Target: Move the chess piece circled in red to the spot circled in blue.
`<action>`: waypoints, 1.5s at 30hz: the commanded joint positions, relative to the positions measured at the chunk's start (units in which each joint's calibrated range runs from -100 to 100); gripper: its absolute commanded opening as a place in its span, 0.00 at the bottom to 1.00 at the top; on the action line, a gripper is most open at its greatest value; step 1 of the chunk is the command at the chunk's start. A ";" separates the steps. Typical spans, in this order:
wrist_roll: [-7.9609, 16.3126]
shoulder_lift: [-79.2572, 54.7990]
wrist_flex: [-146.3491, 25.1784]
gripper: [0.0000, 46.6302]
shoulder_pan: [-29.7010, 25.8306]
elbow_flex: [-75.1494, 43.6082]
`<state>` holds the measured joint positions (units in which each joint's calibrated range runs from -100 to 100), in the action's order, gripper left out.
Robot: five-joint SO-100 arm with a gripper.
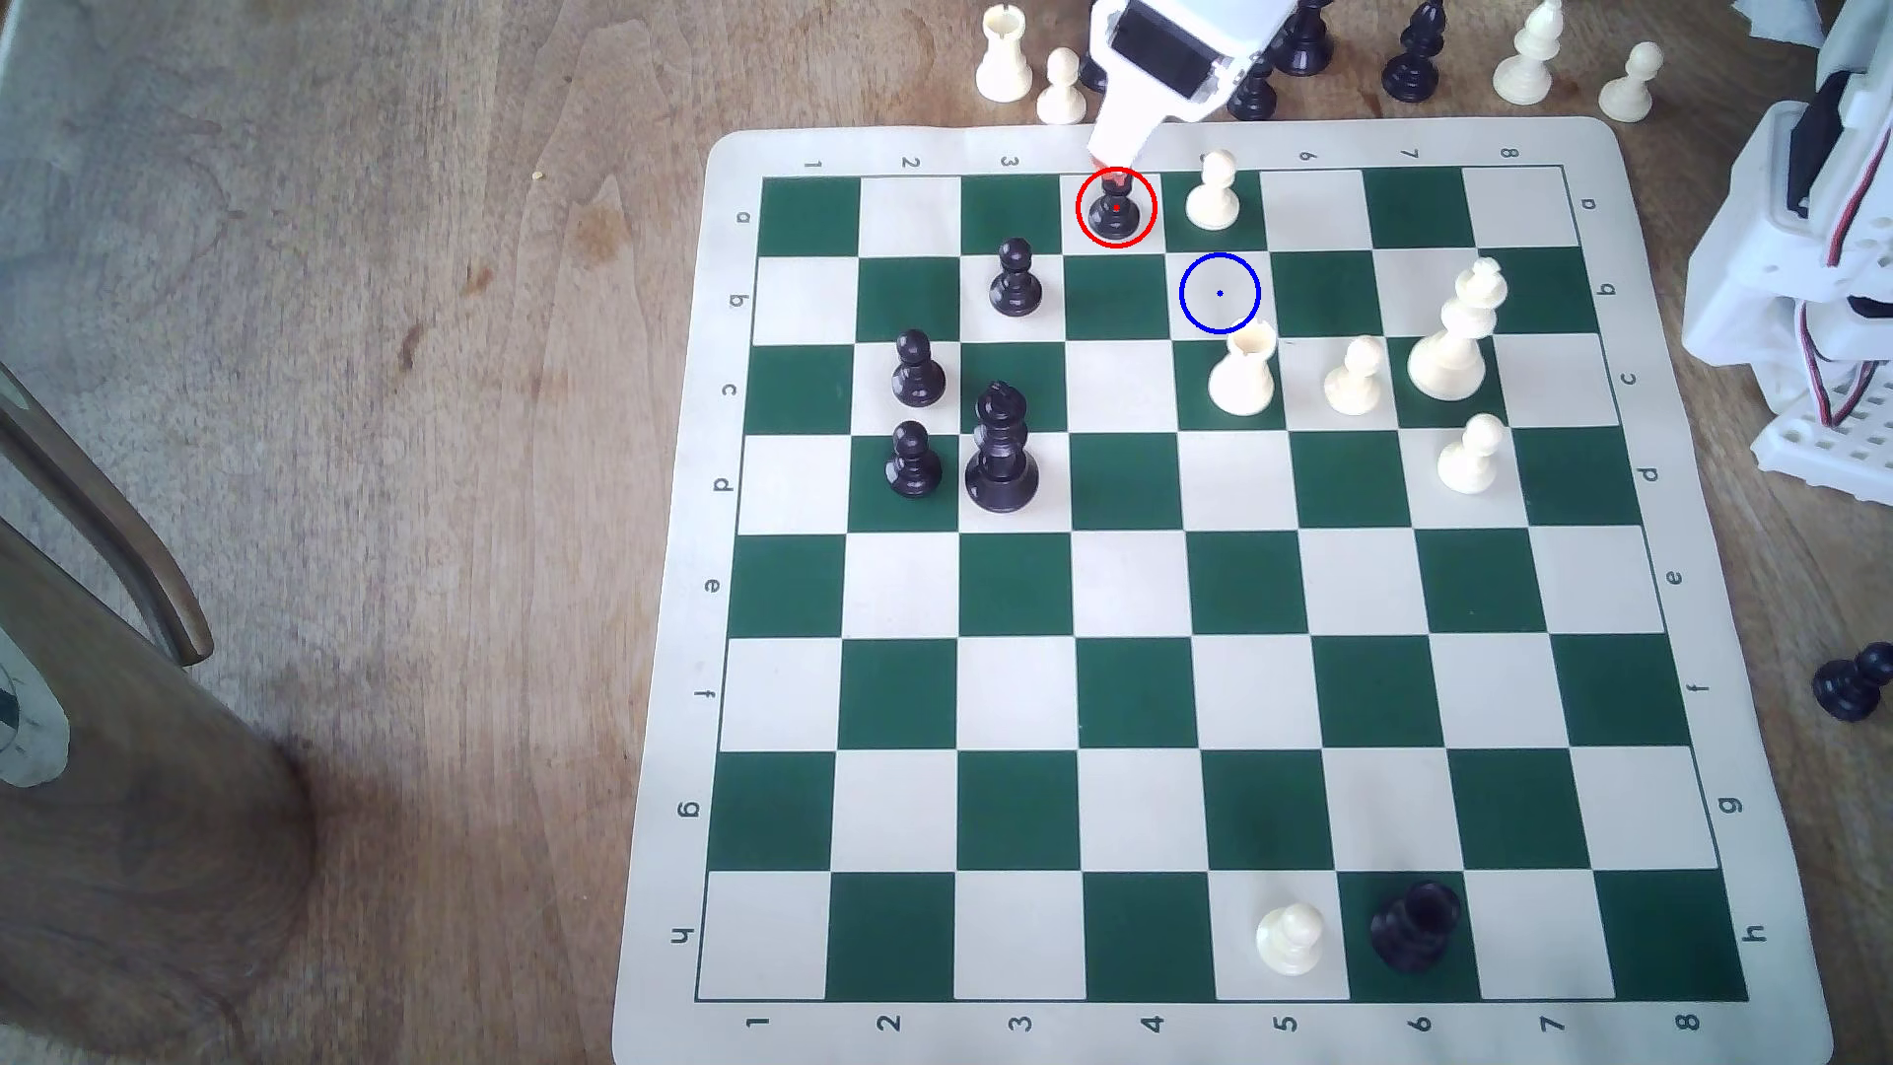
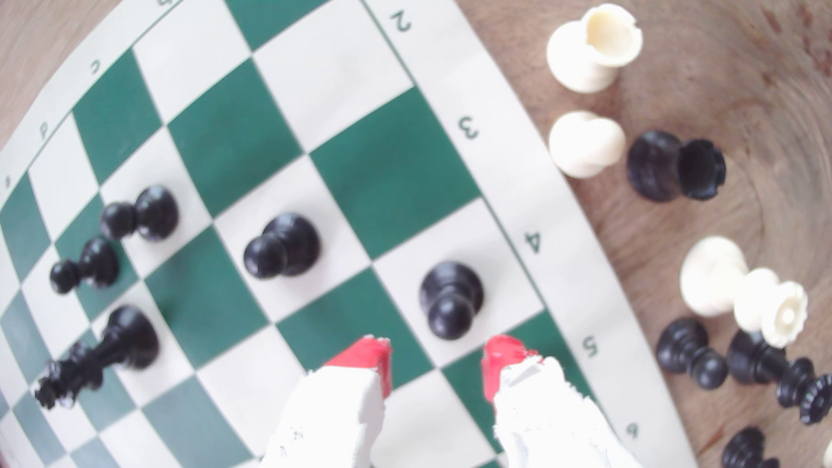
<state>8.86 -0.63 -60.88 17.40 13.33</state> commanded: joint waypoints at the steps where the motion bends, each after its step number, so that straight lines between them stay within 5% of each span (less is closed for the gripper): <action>1: 0.00 0.37 3.30 0.31 1.25 -3.36; 45: -0.29 -4.21 11.65 0.22 -0.16 6.52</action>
<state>8.86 -5.91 -49.80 16.81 20.20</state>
